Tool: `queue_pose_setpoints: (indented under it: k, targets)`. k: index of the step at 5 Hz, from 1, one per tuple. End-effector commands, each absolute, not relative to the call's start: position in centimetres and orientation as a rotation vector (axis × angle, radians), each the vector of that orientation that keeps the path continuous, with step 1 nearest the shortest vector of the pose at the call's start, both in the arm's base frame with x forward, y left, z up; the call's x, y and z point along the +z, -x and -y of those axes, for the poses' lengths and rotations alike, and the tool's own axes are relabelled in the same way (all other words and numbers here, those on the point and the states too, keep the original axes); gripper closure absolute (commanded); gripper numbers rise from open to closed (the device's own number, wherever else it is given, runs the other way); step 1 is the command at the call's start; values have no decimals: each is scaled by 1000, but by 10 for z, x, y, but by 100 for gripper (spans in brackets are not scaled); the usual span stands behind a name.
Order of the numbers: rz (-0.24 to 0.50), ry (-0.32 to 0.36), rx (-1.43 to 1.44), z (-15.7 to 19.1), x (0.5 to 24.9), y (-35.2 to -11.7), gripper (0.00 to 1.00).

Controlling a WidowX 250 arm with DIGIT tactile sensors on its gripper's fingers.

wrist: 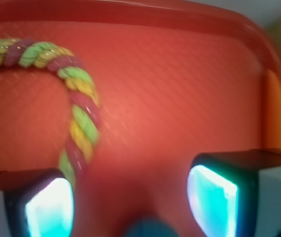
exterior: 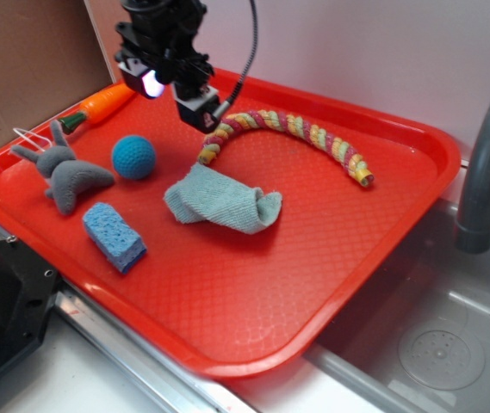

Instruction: Grab the multicolored rope.

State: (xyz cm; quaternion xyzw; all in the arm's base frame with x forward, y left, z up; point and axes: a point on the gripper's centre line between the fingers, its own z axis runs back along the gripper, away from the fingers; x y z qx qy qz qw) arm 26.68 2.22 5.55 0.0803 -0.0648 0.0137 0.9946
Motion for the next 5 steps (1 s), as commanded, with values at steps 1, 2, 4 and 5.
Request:
queue_pose_setpoints:
  k: [1,2,4,5]
  targets:
    - [170,-76,-80,-28,44,-304,0]
    - [183,-30,-159,-25,36,-308,0]
    - [178,-39,-212,-17,25,-306,100]
    - [163,-34,-210,-15,23,-305,100]
